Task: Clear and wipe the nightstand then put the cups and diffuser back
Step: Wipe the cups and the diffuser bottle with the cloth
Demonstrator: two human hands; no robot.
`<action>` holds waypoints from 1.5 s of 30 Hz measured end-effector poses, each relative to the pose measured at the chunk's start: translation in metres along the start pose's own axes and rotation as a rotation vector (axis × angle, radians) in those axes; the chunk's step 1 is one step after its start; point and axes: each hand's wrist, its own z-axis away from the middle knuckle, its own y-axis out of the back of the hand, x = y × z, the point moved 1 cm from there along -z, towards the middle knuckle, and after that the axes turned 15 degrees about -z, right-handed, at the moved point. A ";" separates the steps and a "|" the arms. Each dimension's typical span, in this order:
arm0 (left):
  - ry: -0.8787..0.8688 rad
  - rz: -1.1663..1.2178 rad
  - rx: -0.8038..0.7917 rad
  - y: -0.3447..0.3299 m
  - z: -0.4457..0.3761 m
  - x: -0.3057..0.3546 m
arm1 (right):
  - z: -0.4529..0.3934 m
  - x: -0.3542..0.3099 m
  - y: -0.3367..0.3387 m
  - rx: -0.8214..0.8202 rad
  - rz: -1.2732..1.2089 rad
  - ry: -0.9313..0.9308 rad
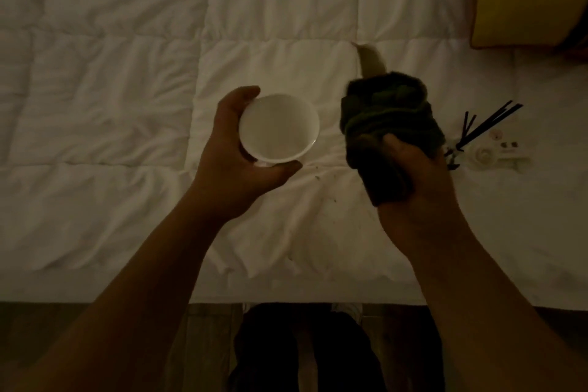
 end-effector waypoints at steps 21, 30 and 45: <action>0.681 0.826 -0.186 -0.045 0.007 0.034 | -0.002 0.040 -0.027 0.117 0.308 0.273; 0.680 1.137 -0.136 -0.050 0.011 0.025 | -0.019 0.050 -0.039 0.091 0.547 0.372; 0.760 1.544 -0.067 -0.034 -0.004 0.036 | -0.006 0.065 -0.035 0.307 0.291 0.301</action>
